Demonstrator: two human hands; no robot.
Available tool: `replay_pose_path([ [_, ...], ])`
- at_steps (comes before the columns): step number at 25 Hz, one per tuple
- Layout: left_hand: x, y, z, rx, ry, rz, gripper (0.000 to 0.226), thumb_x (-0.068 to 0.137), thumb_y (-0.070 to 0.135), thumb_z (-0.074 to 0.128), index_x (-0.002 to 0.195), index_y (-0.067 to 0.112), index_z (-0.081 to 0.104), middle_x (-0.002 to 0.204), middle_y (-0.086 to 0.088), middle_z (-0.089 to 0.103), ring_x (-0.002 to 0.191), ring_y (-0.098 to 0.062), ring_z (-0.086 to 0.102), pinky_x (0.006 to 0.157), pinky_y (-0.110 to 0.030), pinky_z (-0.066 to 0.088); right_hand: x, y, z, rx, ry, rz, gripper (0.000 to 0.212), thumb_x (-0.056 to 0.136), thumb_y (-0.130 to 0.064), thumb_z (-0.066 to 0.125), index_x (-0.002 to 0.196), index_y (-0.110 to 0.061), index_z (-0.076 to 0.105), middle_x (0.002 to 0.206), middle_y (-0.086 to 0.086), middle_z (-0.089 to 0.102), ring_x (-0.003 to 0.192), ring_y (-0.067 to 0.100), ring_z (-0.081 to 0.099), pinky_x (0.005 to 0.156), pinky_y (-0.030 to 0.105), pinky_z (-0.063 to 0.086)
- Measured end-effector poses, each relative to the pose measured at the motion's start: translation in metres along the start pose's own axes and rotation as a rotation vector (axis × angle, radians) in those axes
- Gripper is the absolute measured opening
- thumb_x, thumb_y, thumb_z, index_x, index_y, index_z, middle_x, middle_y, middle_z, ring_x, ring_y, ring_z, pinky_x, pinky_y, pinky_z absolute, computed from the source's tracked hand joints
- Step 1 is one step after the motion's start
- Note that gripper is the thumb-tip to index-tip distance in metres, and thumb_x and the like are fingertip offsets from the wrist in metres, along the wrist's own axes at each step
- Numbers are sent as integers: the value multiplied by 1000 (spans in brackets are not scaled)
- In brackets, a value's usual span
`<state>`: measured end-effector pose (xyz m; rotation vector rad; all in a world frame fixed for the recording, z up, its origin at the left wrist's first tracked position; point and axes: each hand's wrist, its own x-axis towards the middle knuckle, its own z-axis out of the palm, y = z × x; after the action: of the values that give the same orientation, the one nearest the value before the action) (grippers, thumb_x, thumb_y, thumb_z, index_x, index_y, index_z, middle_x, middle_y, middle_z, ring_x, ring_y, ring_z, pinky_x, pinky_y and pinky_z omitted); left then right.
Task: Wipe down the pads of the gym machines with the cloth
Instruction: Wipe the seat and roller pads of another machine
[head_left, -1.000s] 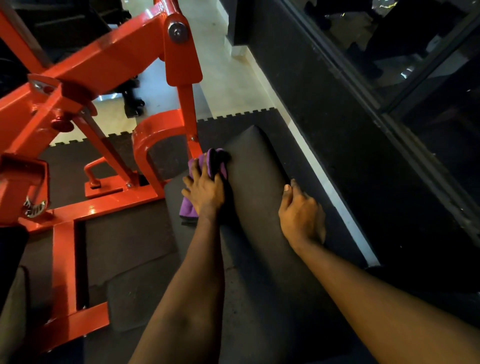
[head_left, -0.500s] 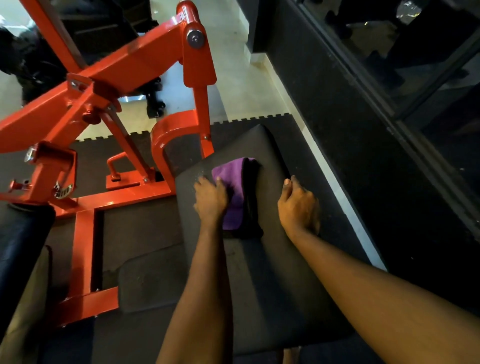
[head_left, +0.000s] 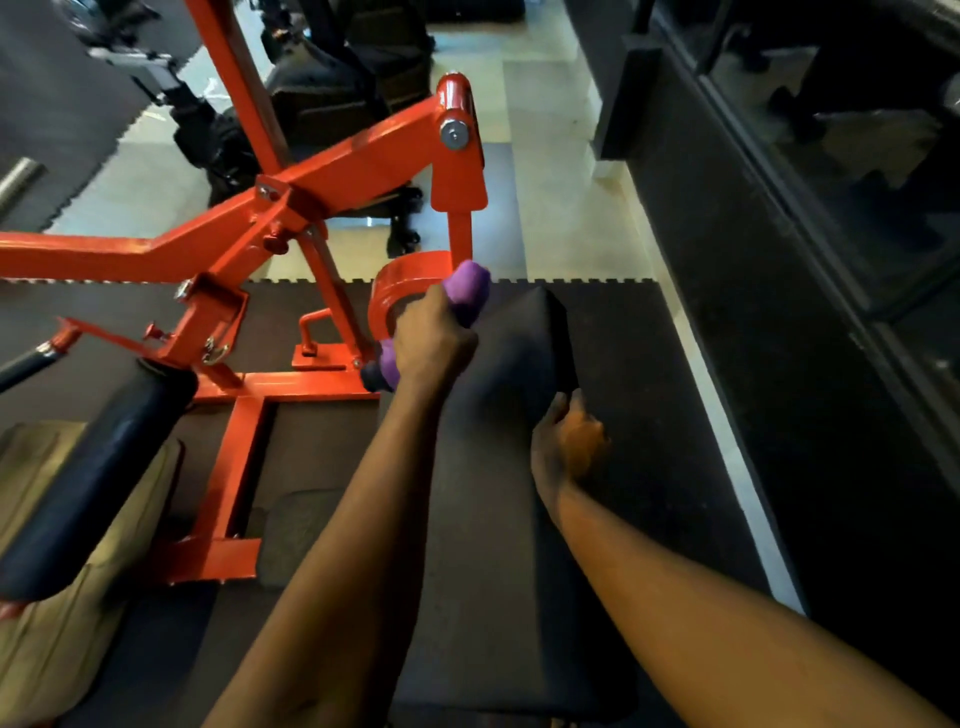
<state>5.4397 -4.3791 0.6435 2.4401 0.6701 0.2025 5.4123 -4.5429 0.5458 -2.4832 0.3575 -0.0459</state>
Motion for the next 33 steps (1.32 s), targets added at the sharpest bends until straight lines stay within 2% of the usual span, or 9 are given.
replay_pose_path([
  [2, -3, 12, 7, -66, -198, 91, 35, 85, 26, 77, 113, 14, 60, 99, -6, 65, 92, -23, 62, 78, -27, 46, 0, 1, -2, 43, -6, 24, 41, 107, -31, 40, 140, -12, 56, 132, 20, 63, 115, 39, 62, 96, 43, 46],
  [4, -4, 8, 26, -27, -366, 189, 42, 87, 43, 75, 112, 12, 61, 99, -8, 65, 93, -26, 63, 70, -29, 48, 0, 2, -1, 139, 2, 59, 40, 107, -26, 42, 140, -11, 57, 134, 23, 62, 118, 40, 60, 100, 44, 44],
  [6, -3, -12, 52, 85, -347, 226, 55, 88, 62, 64, 129, 27, 57, 130, -9, 56, 121, -32, 52, 92, -42, 47, 1, 0, 3, 213, 37, 111, 39, 106, -23, 45, 139, -9, 59, 132, 27, 62, 117, 43, 60, 100, 45, 43],
  [8, -11, -32, 73, 81, -395, 166, 69, 85, 77, 50, 148, 58, 28, 165, 4, 15, 149, -30, 13, 112, -66, 21, 1, -1, 7, 212, 62, 123, 38, 106, -23, 46, 139, -9, 59, 131, 27, 62, 116, 43, 59, 99, 45, 43],
  [9, -15, -39, 83, 33, -425, 155, 71, 84, 81, 44, 146, 67, 12, 168, 12, -4, 153, -30, -2, 112, -73, 9, 1, -2, 9, 191, 76, 107, 39, 106, -23, 46, 139, -9, 59, 130, 27, 63, 115, 43, 60, 99, 45, 44],
  [11, -25, -44, 97, -57, -400, 168, 73, 84, 85, 38, 143, 72, -3, 165, 19, -17, 153, -30, -13, 111, -77, 1, 0, -2, 9, 114, 92, 64, 39, 106, -24, 44, 139, -10, 59, 129, 24, 65, 113, 42, 62, 95, 45, 46],
  [17, 9, -12, 121, -55, -309, 170, 64, 95, 73, 30, 150, 63, 0, 168, 11, -11, 153, -37, -9, 116, -72, 8, -5, -6, 5, -121, 139, 13, 45, 106, -33, 34, 142, -17, 56, 121, 20, 69, 103, 40, 67, 84, 42, 49],
  [24, 15, -16, 126, -88, -274, 188, 57, 102, 55, 35, 155, 51, 16, 169, 8, 1, 152, -39, 3, 118, -63, 13, -9, -11, -4, -132, 105, 33, 42, 107, -30, 39, 143, -19, 55, 122, 21, 68, 112, 42, 63, 93, 44, 47],
  [33, -146, -85, 106, -89, -293, 44, 59, 103, 49, 36, 158, 45, 14, 168, 12, -5, 151, -36, 4, 119, -58, 13, 3, 6, -5, 340, -9, 85, 38, 105, -20, 46, 138, -7, 60, 141, 16, 60, 133, 31, 53, 113, 36, 39],
])
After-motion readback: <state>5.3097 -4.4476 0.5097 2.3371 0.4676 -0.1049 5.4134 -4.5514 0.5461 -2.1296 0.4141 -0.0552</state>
